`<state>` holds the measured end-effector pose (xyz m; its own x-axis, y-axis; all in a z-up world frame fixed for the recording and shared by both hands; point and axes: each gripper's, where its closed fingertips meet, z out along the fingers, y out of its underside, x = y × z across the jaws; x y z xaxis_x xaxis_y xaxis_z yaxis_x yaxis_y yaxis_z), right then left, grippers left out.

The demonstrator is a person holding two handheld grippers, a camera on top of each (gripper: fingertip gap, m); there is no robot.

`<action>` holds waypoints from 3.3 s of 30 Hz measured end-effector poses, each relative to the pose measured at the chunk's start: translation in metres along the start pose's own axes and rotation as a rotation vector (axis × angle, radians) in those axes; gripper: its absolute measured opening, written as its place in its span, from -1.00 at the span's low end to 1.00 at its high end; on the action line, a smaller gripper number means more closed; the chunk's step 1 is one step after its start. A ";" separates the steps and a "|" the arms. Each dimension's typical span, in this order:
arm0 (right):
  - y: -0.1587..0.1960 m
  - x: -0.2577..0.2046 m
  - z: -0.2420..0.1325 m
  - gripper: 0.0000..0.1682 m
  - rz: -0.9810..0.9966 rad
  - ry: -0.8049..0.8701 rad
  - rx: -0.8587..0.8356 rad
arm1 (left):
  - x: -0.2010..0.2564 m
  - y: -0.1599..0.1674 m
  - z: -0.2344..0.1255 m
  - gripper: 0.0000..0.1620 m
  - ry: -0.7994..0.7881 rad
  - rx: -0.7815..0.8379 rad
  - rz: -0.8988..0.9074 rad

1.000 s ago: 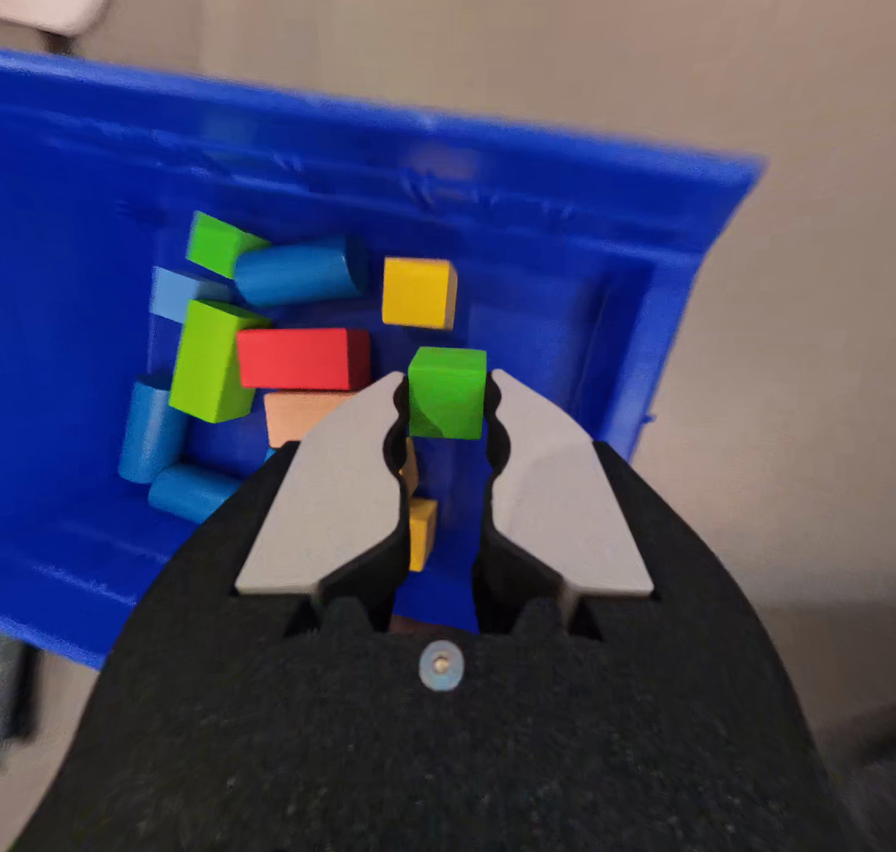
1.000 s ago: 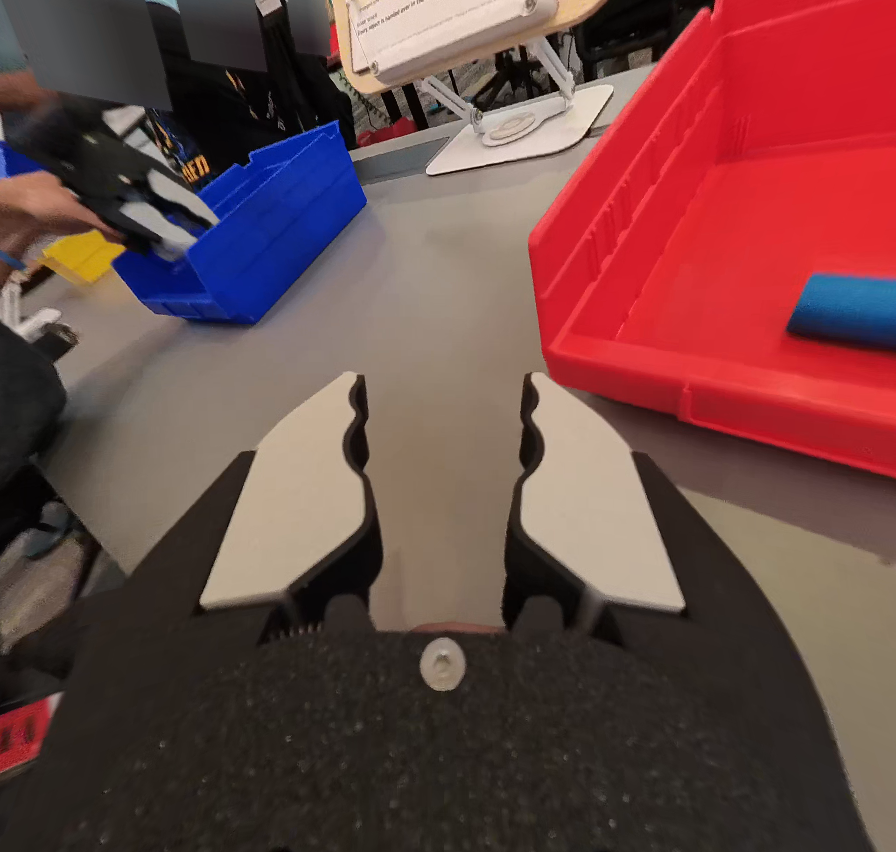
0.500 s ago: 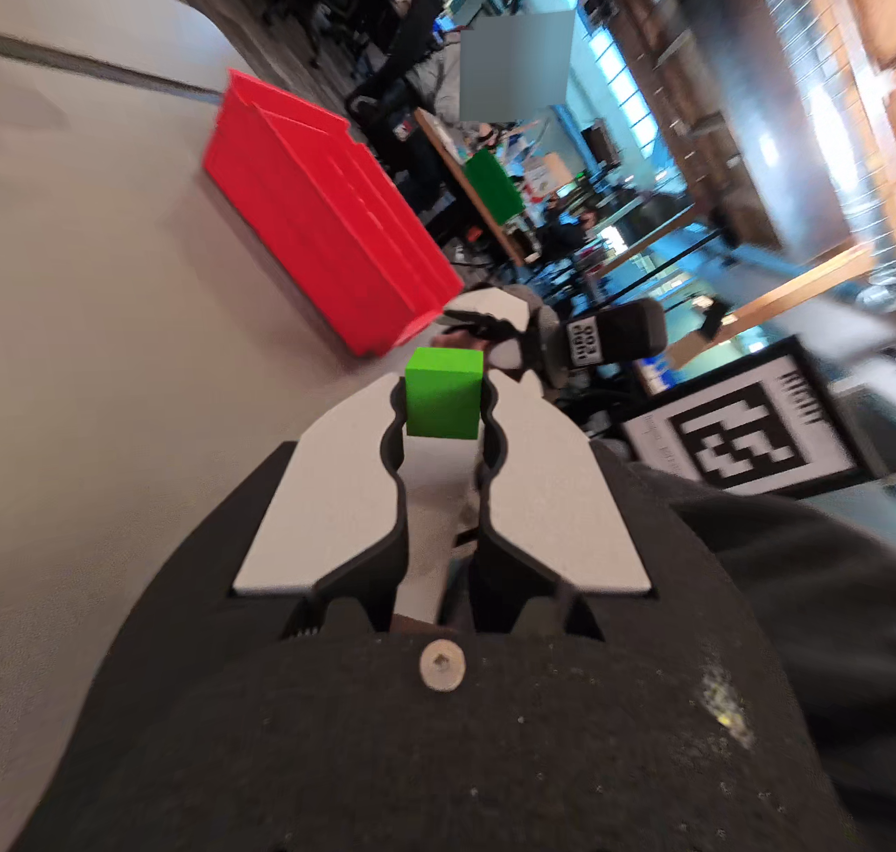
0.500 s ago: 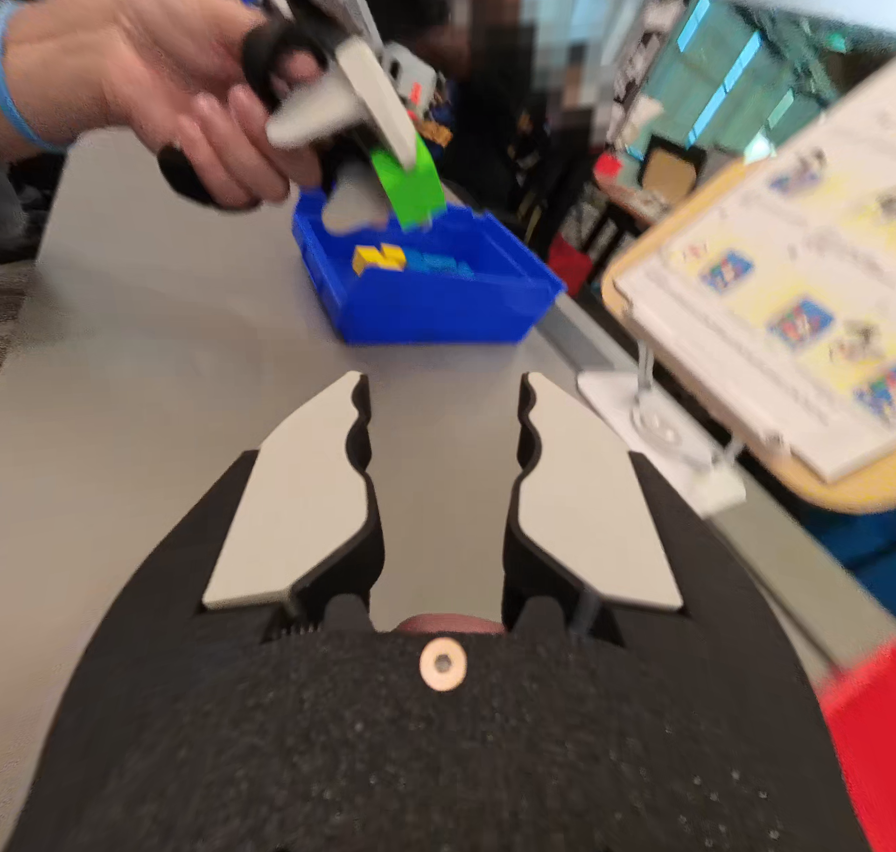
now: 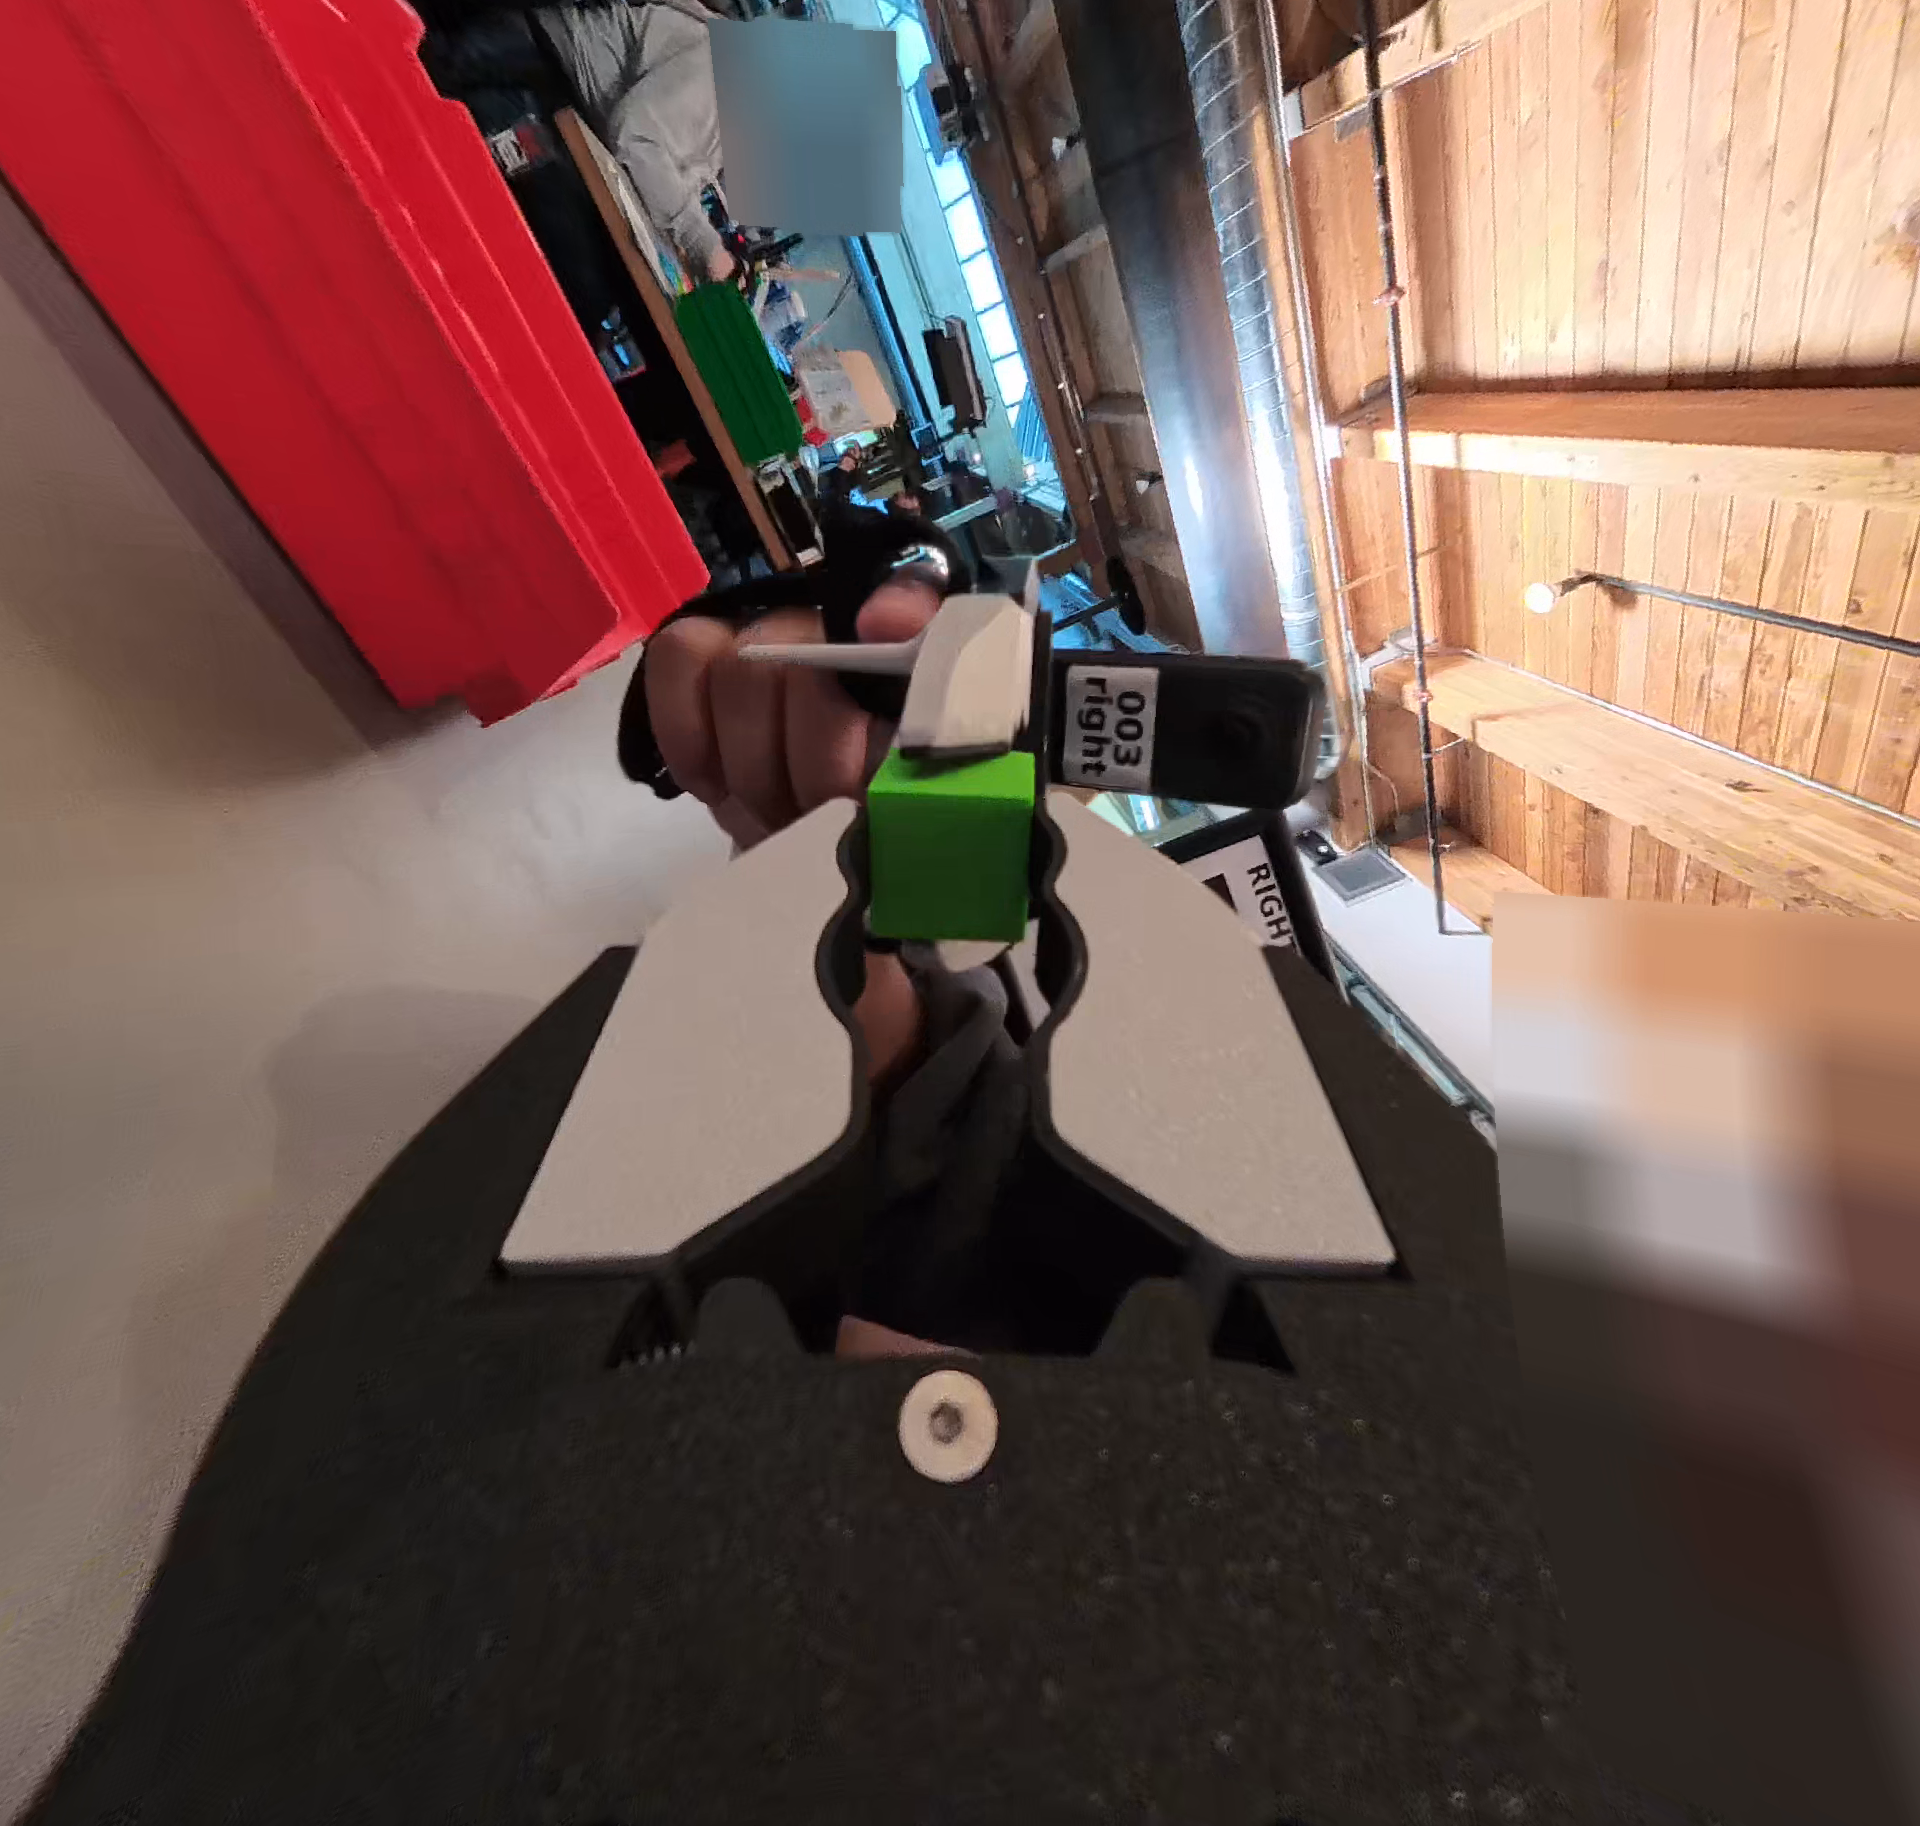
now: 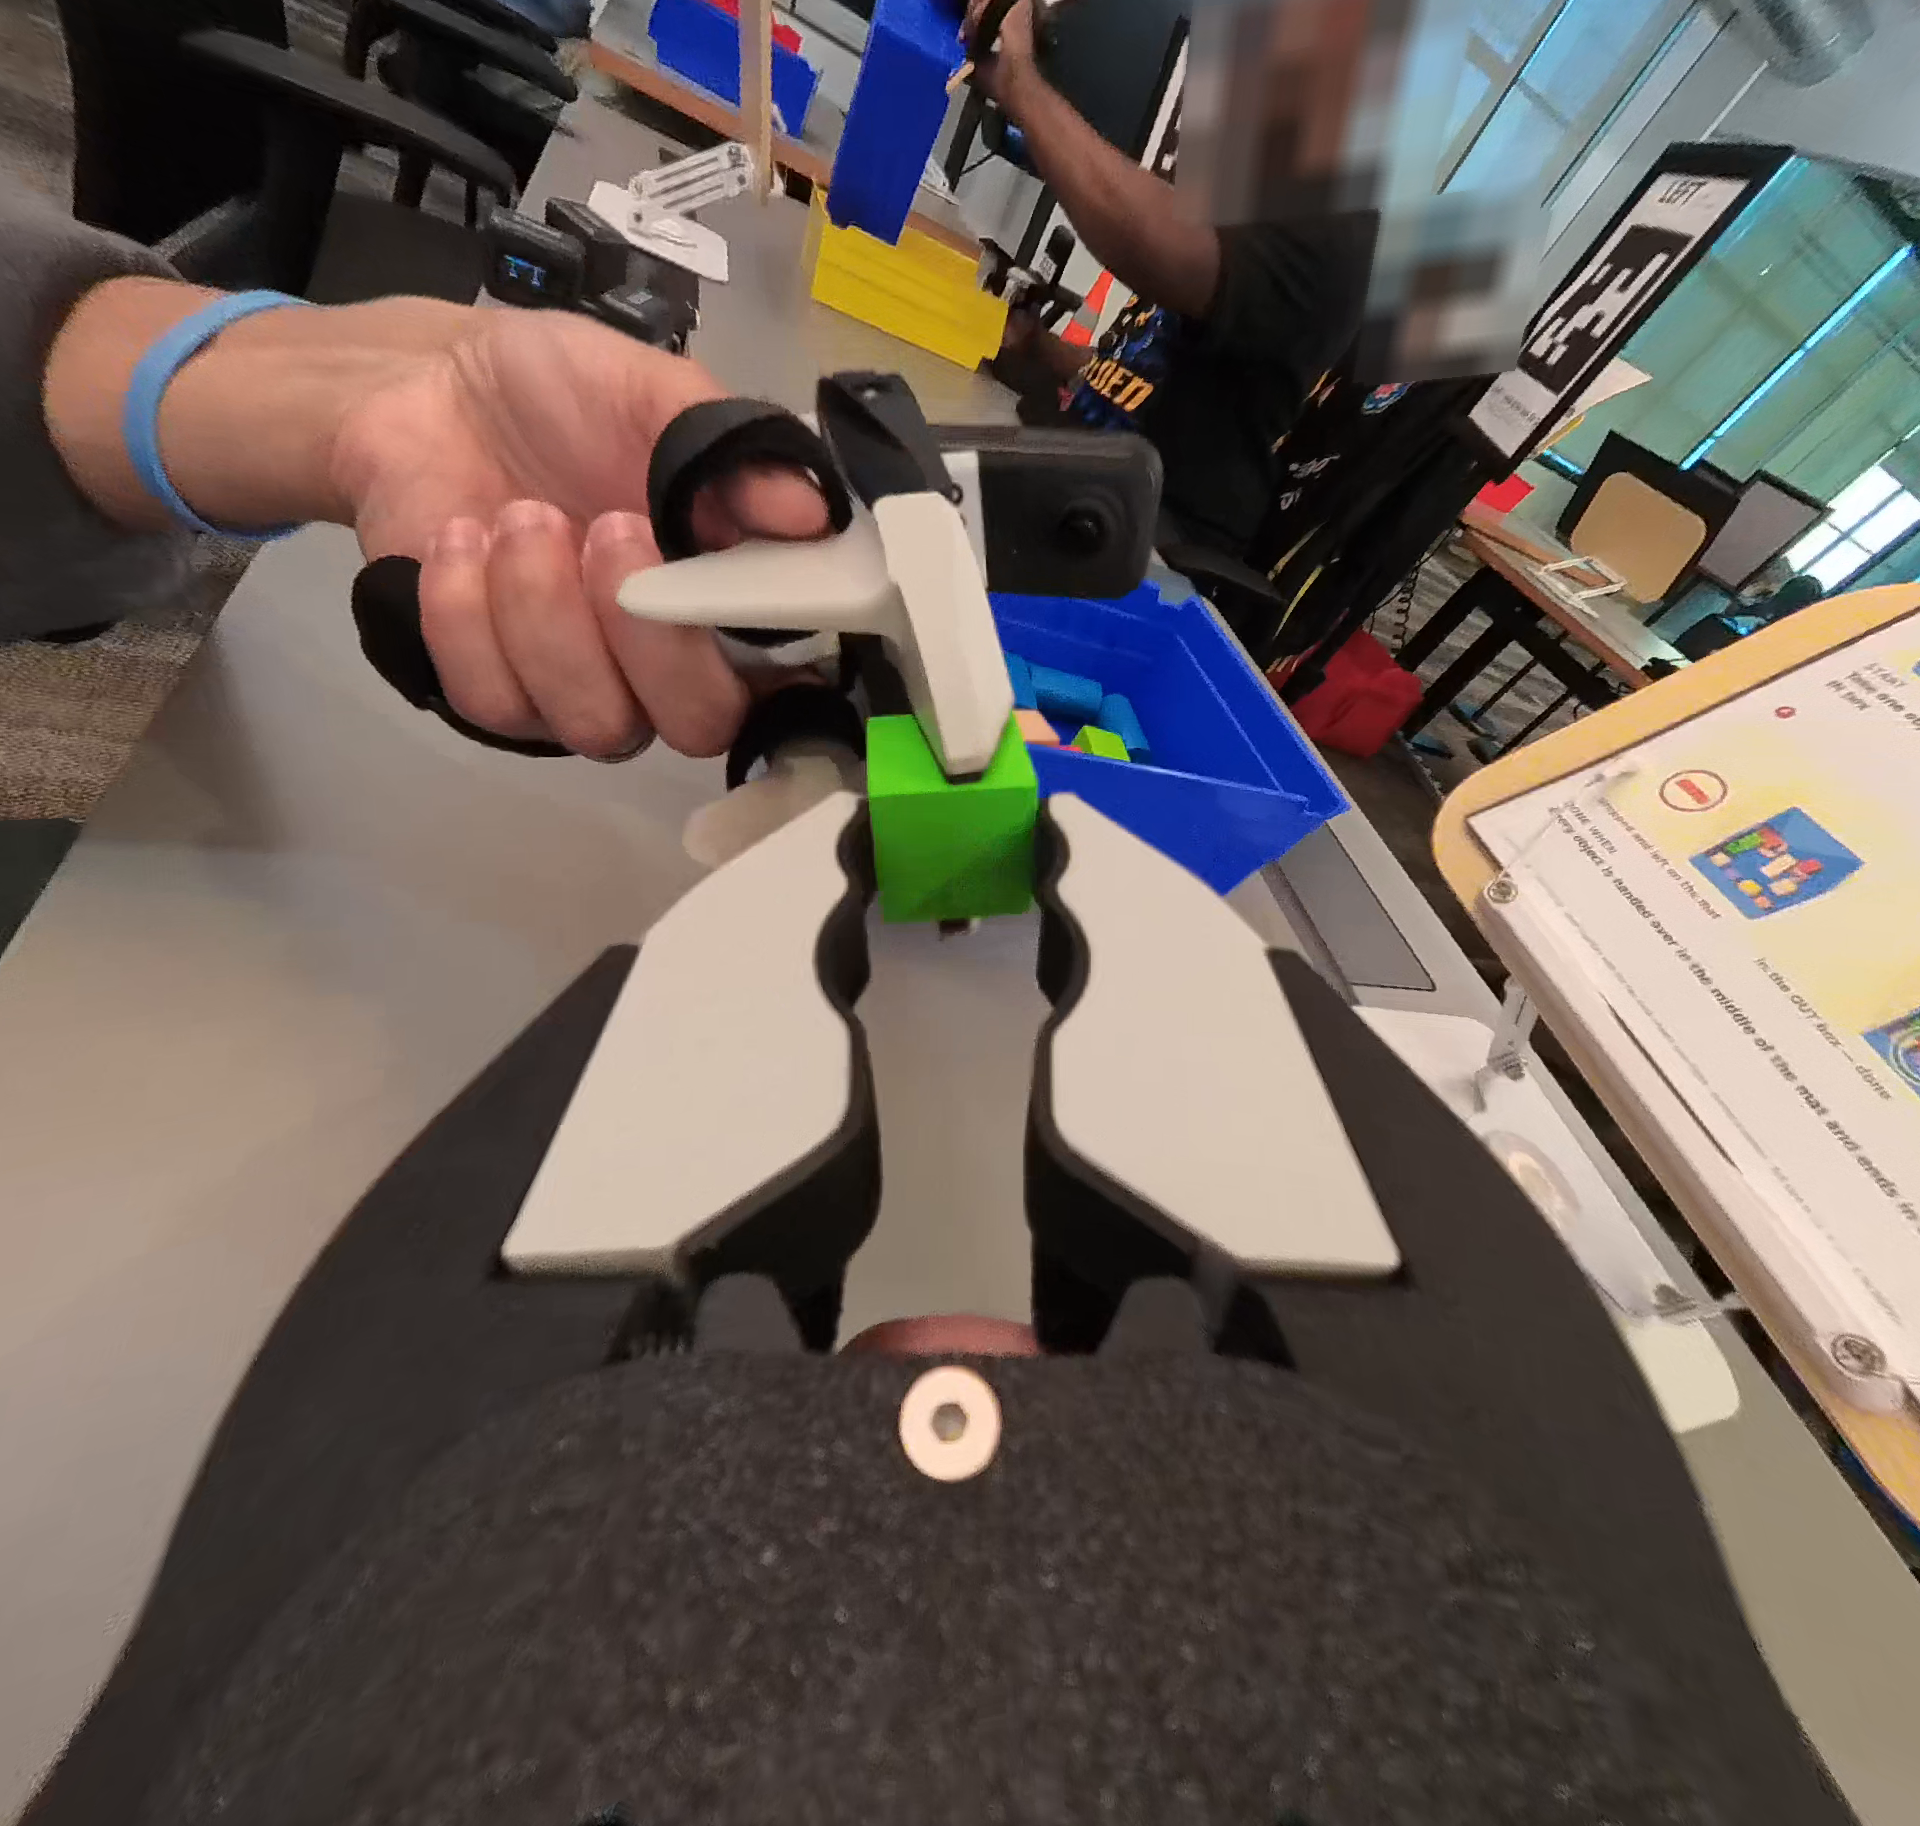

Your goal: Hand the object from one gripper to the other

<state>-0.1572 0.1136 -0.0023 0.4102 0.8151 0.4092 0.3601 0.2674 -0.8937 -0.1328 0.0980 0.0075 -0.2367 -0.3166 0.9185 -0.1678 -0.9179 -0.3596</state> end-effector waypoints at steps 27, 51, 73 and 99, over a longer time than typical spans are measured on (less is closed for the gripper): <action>0.242 0.058 -0.217 -0.66 0.703 0.123 -1.187 | -0.087 0.118 -0.073 -0.47 -0.692 -0.154 0.773; 0.114 0.073 -0.251 -0.44 0.574 0.499 -0.614 | -0.058 0.088 -0.120 -0.46 -0.948 -0.119 1.044; 0.151 -0.079 -0.182 -0.25 0.755 0.437 -0.356 | -0.155 -0.083 -0.249 -0.38 -1.211 -0.975 0.969; 0.140 -0.064 -0.181 -0.27 0.830 0.382 -0.226 | -0.081 -0.069 -0.252 -0.57 -1.007 -0.509 1.222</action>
<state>0.0190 0.0061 -0.1205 0.8416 0.4655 -0.2738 -0.0327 -0.4622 -0.8862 -0.3435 0.2469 -0.0836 0.1825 -0.9460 -0.2680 -0.6830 0.0740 -0.7266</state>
